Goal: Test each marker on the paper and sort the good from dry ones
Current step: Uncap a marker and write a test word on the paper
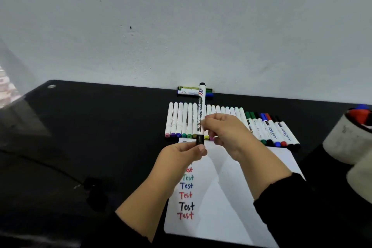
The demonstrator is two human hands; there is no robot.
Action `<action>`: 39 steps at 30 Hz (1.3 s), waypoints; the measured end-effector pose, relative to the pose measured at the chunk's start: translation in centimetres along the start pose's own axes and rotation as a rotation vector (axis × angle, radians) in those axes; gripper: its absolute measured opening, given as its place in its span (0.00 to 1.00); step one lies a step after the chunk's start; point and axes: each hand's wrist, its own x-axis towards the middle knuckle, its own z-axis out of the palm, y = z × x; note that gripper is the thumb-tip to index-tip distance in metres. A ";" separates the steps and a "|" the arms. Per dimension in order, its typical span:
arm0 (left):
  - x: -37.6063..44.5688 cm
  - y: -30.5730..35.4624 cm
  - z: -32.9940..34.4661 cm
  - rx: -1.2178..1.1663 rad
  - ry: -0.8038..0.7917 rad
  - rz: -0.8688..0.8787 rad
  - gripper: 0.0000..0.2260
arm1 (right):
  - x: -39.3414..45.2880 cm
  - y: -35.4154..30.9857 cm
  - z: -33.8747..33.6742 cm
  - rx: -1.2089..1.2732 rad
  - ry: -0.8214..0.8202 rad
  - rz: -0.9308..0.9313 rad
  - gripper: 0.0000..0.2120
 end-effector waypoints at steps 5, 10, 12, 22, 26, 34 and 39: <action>-2.6 -1.2 -0.2 0.228 0.097 -0.006 0.05 | -3.5 1.7 1.1 0.002 0.051 0.013 0.11; -4.1 -2.1 -0.3 0.398 0.083 0.017 0.13 | -5.5 3.6 2.1 0.019 0.189 -0.032 0.16; -4.3 -2.3 -0.3 0.401 0.075 0.026 0.13 | -5.9 4.1 2.4 0.047 0.210 -0.039 0.16; -4.7 -2.7 -0.2 0.550 0.013 0.067 0.08 | -6.2 4.9 3.0 -0.052 0.279 -0.061 0.14; -4.9 -2.6 -0.7 0.472 -0.055 0.020 0.03 | -6.1 5.4 3.6 0.007 0.313 -0.012 0.12; -5.5 -2.2 -1.6 0.270 -0.118 0.008 0.04 | -6.4 5.0 4.3 0.051 0.295 -0.029 0.13; -5.8 -2.3 -2.0 0.183 -0.149 -0.047 0.04 | -6.6 4.9 4.6 0.070 0.263 -0.036 0.14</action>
